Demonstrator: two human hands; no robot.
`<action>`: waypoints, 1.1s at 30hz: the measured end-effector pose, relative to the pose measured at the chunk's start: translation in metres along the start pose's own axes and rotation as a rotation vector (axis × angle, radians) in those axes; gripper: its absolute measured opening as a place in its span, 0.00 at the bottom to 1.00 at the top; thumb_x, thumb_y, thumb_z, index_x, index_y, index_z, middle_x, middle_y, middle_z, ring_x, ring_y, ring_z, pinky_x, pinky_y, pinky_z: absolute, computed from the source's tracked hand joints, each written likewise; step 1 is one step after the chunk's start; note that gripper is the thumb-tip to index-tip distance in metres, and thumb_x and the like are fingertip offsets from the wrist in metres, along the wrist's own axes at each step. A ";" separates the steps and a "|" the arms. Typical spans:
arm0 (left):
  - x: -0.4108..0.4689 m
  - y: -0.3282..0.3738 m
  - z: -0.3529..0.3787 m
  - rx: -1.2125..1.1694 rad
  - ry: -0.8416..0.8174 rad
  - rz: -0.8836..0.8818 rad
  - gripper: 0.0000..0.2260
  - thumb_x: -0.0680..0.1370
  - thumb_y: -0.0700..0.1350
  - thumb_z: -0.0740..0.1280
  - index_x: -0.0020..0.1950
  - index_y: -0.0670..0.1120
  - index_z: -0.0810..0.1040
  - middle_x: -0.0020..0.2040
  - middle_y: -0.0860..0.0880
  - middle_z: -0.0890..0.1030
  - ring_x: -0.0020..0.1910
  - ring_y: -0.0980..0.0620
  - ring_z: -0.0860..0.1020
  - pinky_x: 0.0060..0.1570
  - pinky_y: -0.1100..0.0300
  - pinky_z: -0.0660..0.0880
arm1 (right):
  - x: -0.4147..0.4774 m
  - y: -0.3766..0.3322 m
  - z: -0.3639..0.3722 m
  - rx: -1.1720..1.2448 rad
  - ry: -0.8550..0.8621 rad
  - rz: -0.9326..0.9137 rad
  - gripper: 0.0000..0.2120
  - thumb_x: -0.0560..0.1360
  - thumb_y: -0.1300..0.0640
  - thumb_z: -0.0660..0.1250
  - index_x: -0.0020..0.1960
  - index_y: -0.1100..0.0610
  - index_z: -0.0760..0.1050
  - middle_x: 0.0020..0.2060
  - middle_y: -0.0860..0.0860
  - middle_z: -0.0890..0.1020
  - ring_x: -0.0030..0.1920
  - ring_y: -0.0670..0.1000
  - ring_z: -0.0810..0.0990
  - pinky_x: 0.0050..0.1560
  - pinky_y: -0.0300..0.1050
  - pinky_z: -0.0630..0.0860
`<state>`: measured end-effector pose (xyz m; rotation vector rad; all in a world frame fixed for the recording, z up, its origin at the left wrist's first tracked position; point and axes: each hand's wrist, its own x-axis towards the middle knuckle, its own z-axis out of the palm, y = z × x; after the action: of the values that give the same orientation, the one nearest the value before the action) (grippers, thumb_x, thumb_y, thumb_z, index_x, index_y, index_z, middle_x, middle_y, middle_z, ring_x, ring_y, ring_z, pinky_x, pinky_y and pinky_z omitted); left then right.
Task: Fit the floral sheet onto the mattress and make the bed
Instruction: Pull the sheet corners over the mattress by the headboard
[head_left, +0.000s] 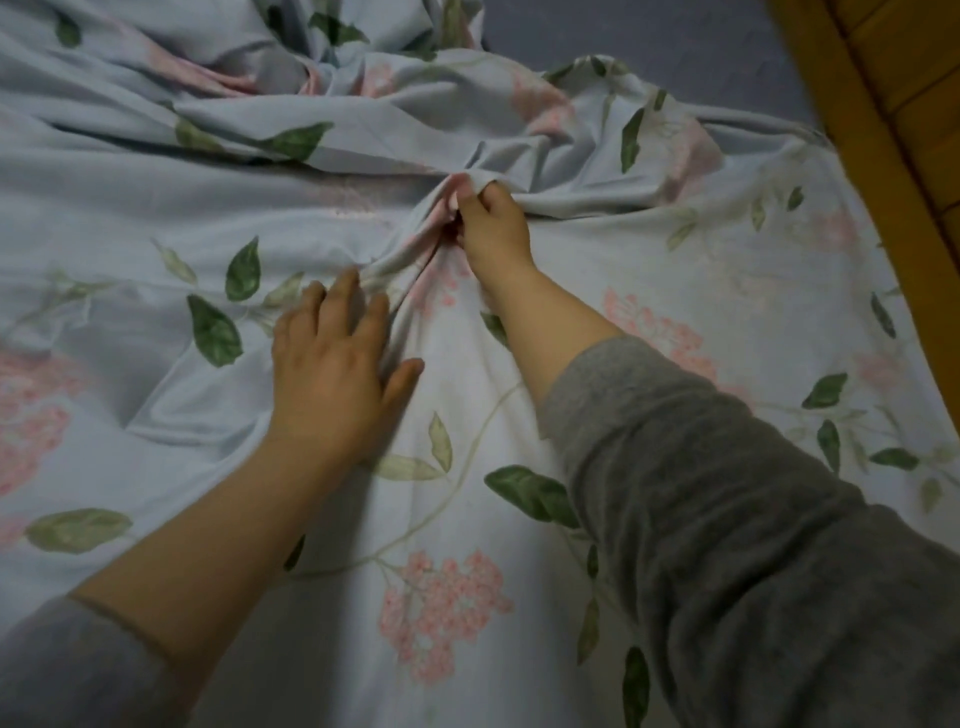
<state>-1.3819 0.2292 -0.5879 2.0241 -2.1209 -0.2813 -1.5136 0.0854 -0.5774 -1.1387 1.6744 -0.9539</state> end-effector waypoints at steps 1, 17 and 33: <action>-0.003 -0.003 0.003 0.021 -0.017 -0.003 0.33 0.74 0.63 0.54 0.72 0.43 0.66 0.74 0.39 0.62 0.71 0.36 0.61 0.69 0.41 0.59 | 0.004 0.004 0.000 0.013 -0.025 0.001 0.07 0.78 0.53 0.60 0.44 0.51 0.74 0.47 0.57 0.79 0.51 0.58 0.78 0.59 0.60 0.75; 0.002 -0.017 -0.012 -0.164 0.024 -0.149 0.34 0.74 0.36 0.64 0.76 0.35 0.50 0.77 0.36 0.50 0.75 0.38 0.51 0.75 0.52 0.48 | -0.086 0.038 -0.067 -0.769 -0.057 -0.324 0.24 0.81 0.51 0.54 0.75 0.57 0.58 0.74 0.54 0.62 0.75 0.53 0.56 0.76 0.51 0.48; -0.085 0.038 0.014 -0.017 -0.248 0.044 0.41 0.70 0.67 0.44 0.78 0.46 0.49 0.78 0.43 0.47 0.77 0.41 0.44 0.74 0.43 0.44 | -0.194 0.100 -0.145 -0.927 0.030 -0.202 0.34 0.76 0.37 0.41 0.77 0.52 0.53 0.77 0.53 0.52 0.77 0.54 0.47 0.75 0.57 0.41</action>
<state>-1.4187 0.3163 -0.5921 2.0219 -2.2926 -0.5682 -1.6395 0.3159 -0.5760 -1.9152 2.1171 -0.2601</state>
